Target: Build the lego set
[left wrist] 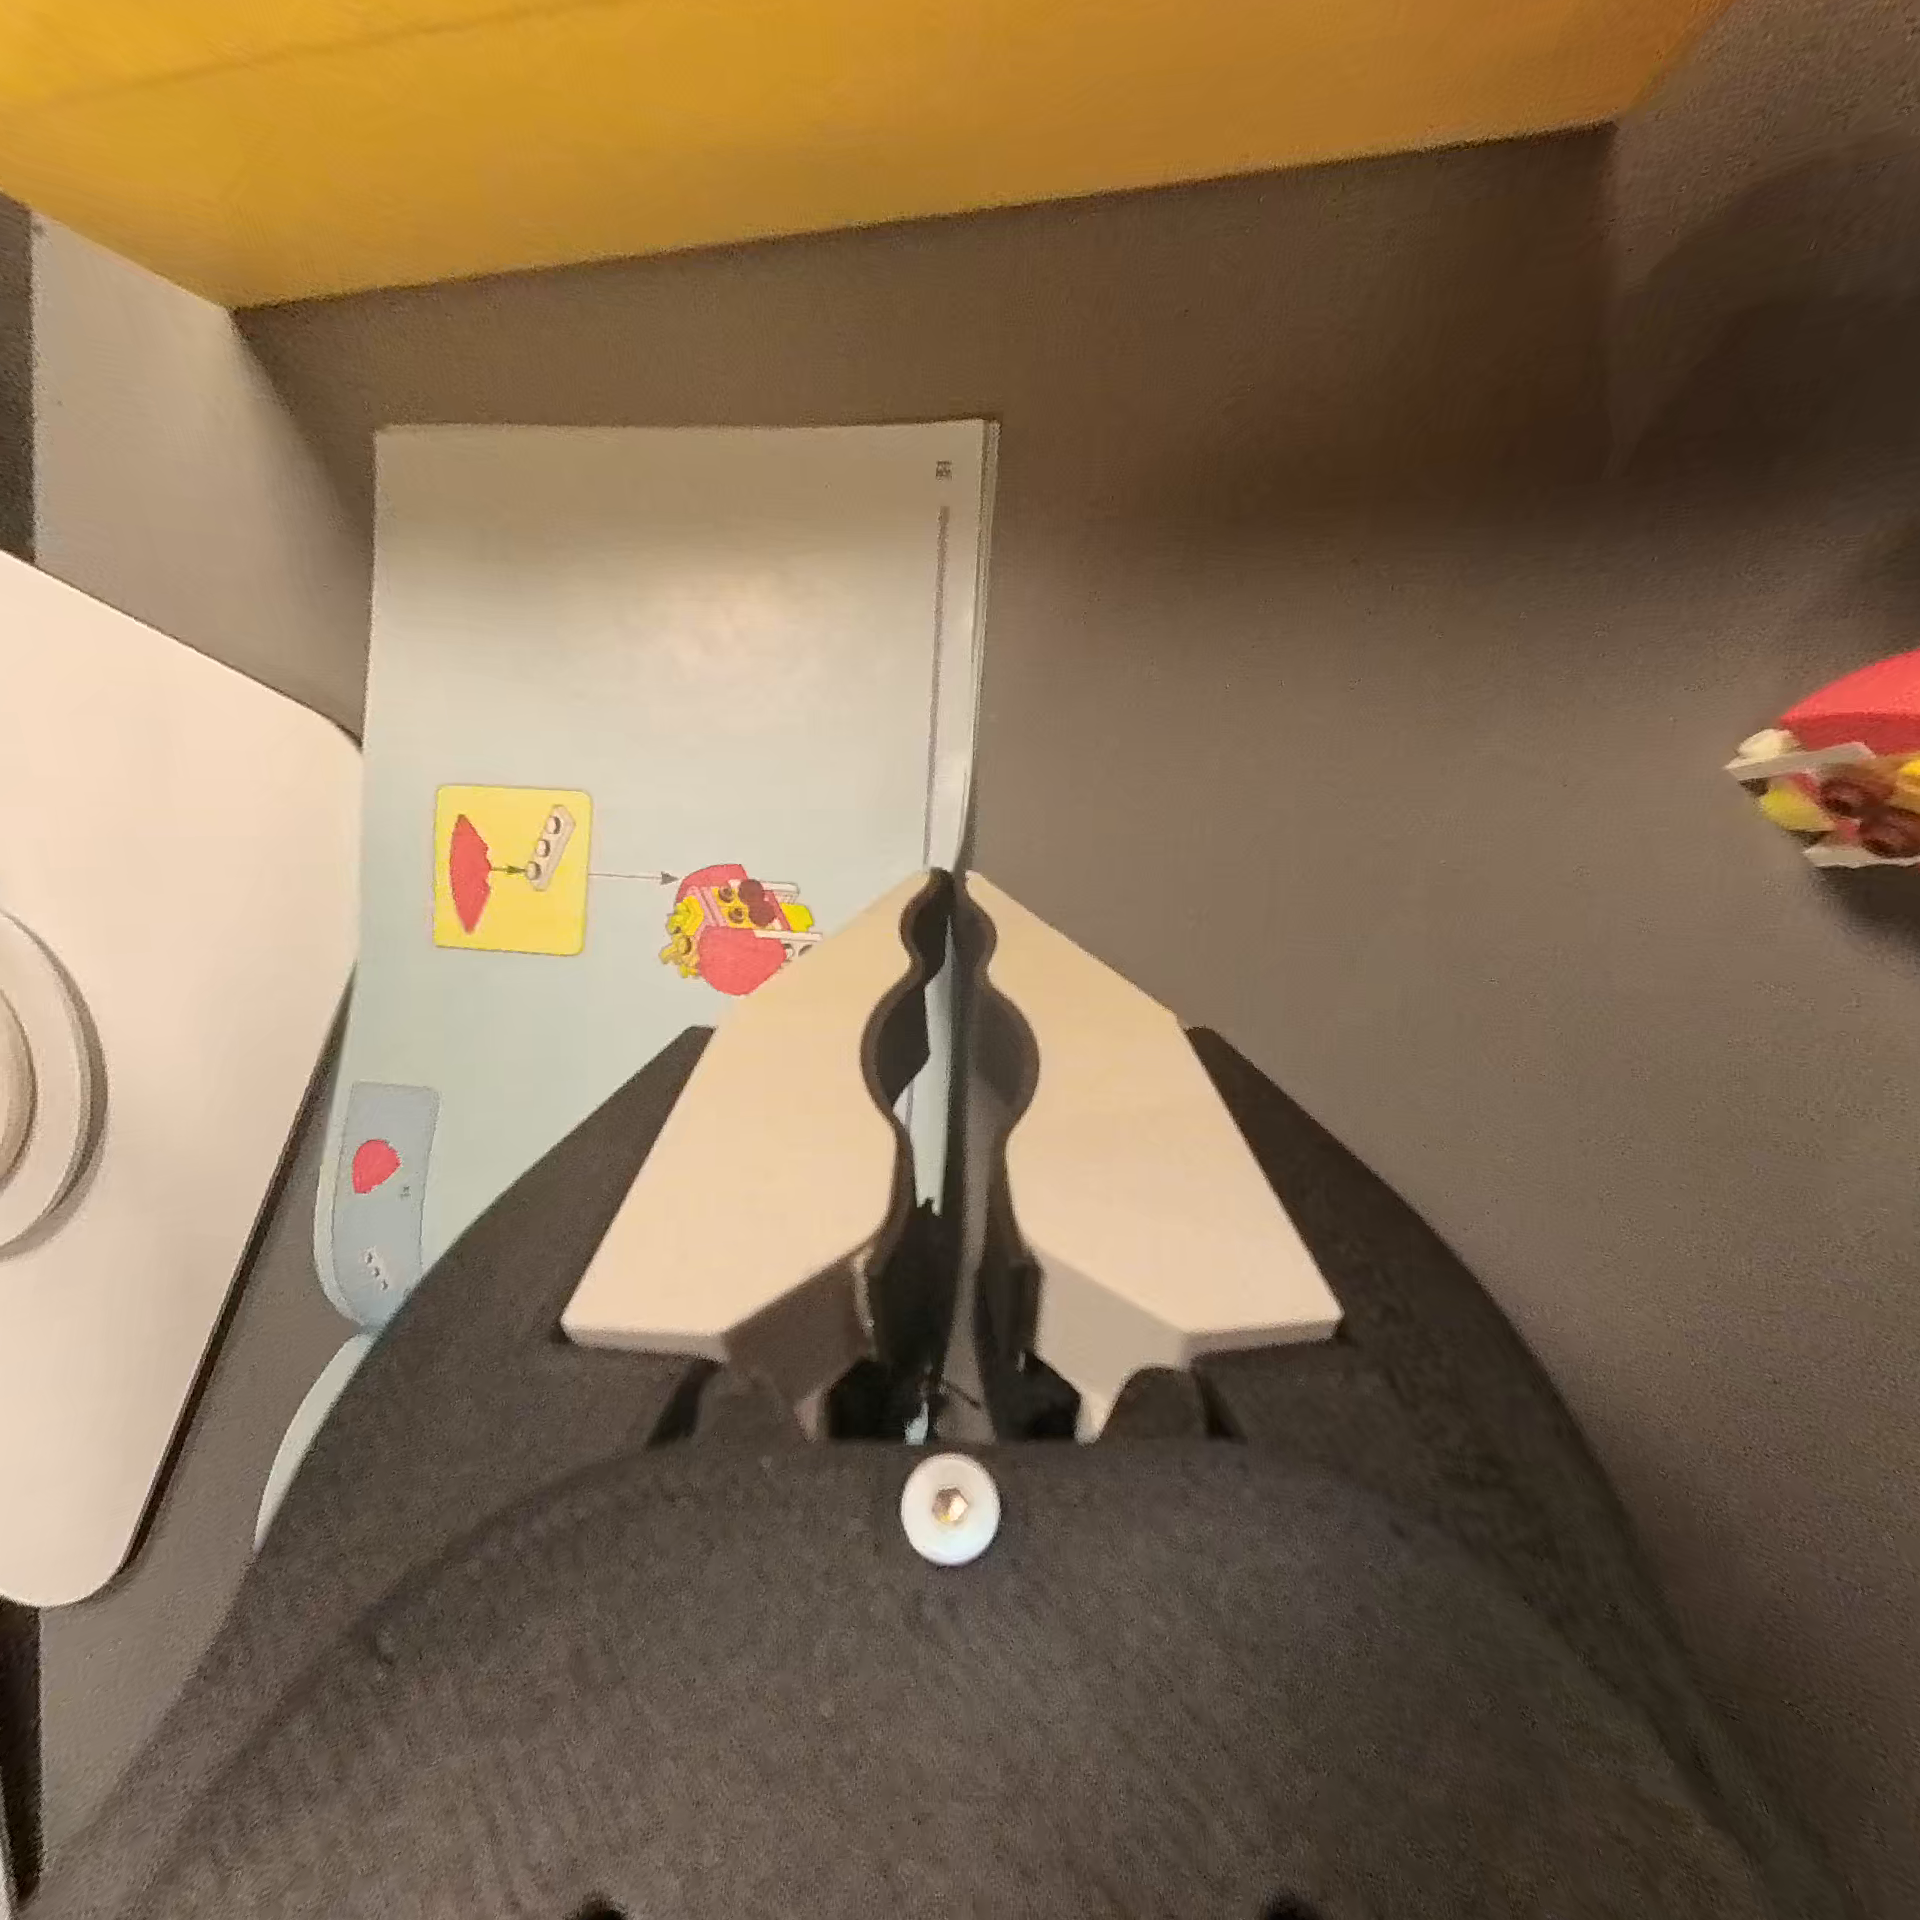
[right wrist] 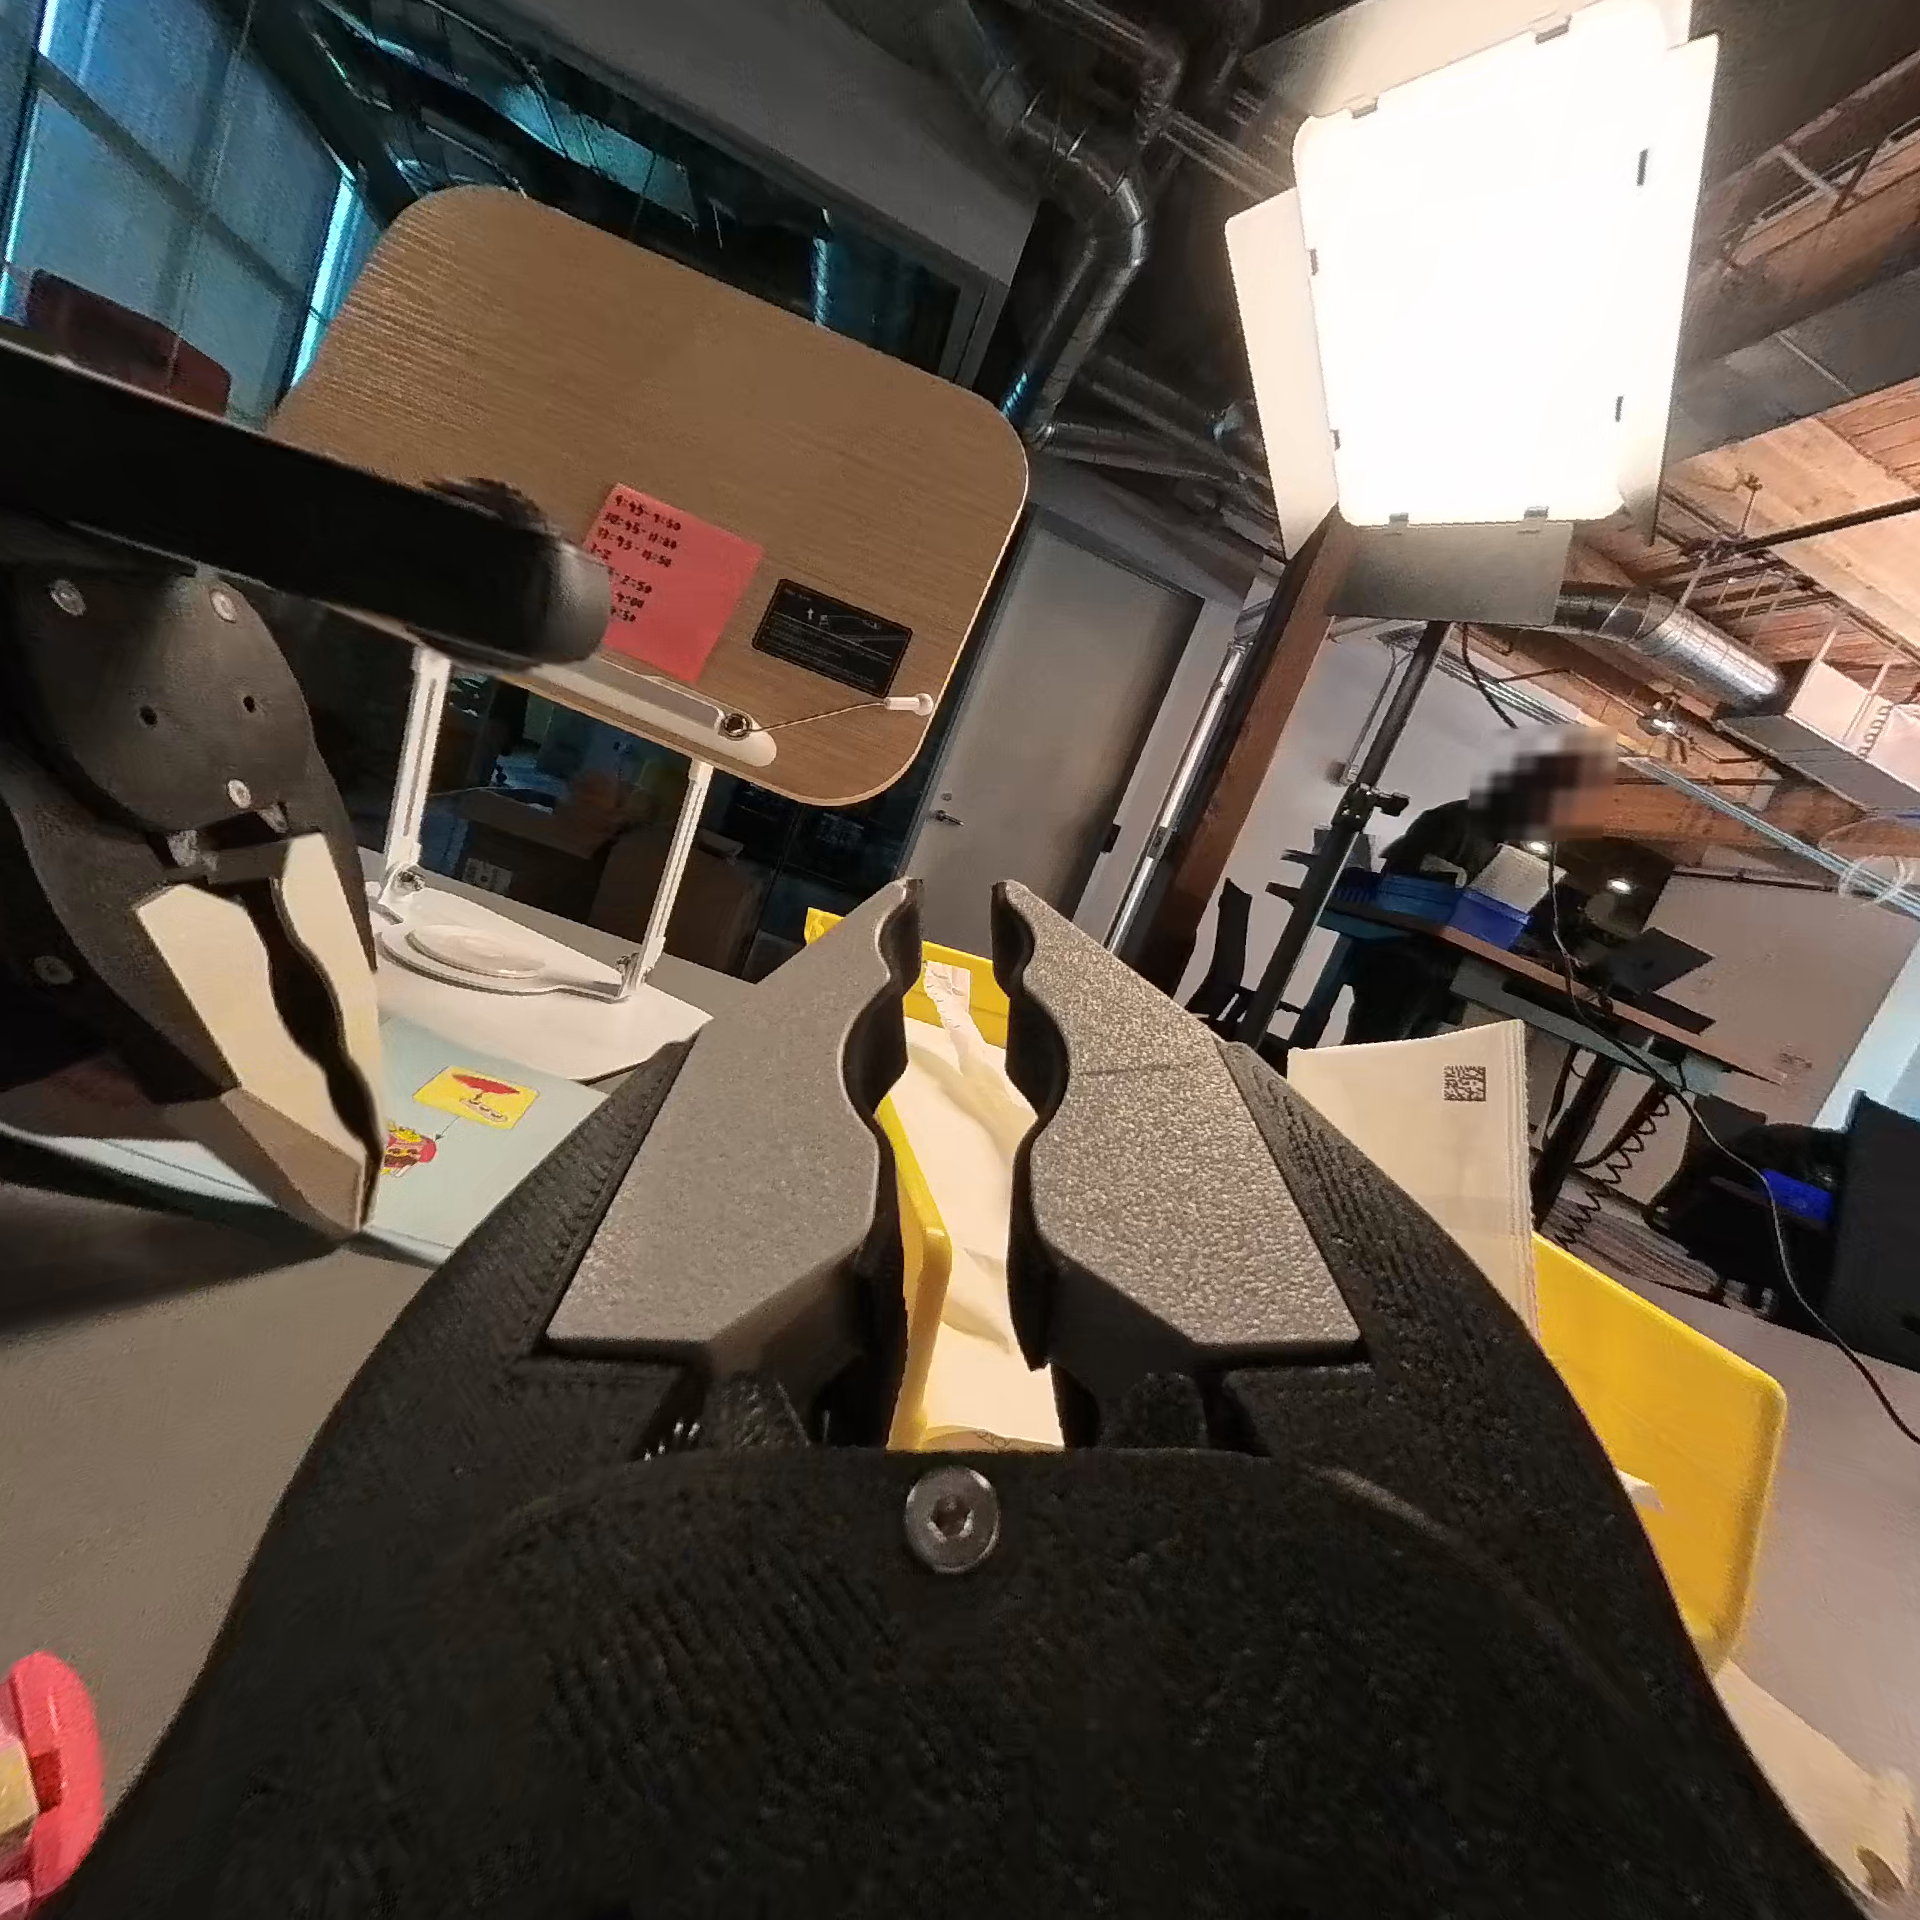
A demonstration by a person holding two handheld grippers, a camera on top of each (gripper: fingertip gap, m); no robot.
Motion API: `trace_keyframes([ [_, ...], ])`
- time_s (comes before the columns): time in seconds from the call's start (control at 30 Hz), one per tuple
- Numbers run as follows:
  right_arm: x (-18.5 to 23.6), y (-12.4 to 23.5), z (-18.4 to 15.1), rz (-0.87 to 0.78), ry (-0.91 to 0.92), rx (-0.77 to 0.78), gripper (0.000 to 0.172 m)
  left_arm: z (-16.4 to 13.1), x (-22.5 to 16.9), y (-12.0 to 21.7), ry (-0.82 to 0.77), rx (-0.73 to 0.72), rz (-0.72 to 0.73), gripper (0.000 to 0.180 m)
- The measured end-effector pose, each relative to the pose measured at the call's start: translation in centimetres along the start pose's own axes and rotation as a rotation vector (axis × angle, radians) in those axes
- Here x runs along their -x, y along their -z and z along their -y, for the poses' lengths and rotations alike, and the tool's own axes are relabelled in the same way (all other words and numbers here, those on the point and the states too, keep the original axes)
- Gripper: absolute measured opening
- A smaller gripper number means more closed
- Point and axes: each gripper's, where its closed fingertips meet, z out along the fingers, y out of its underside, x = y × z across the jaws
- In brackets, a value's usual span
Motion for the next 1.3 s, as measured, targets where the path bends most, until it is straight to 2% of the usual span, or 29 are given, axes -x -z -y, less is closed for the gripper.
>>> trace_keyframes([
  [0.27, 0.0, 0.0, -0.1, -0.002, 0.003, 0.005, 0.011, 0.7, 3.1, 1.9, 0.141, -0.138, 0.154, 0.000],
  [0.3, 0.0, 0.0, -0.1, -0.002, 0.003, 0.006, 0.010, 0.7, 3.3, 1.9, 0.152, -0.140, 0.169, 0.003],
  [0.4, 0.1, 0.0, -0.1, 0.002, 0.009, 0.008, 0.010, 0.2, 3.4, 1.0, 0.136, -0.080, 0.212, 0.026],
  [0.6, 0.1, 0.0, -0.1, 0.005, 0.006, 0.010, 0.010, 0.7, 3.7, 0.2, 0.107, -0.042, 0.279, 0.026],
  [0.83, 0.3, 0.0, -0.1, 0.011, 0.008, 0.008, 0.010, 1.2, 3.3, -0.1, 0.205, -0.062, 0.197, 0.016],
  [0.93, 0.3, 0.0, 0.0, 0.013, 0.008, 0.007, 0.009, 1.7, 3.1, -0.2, 0.227, -0.089, 0.169, 0.017],
  [1.17, 0.4, 0.0, -0.1, 0.016, 0.009, 0.010, 0.009, 3.8, 2.1, -1.3, 0.165, -0.099, 0.163, 0.025],
  [1.3, 0.4, 0.0, -0.1, 0.017, 0.008, 0.010, 0.009, 4.5, 2.1, -2.6, 0.132, -0.070, 0.205, 0.030],
])
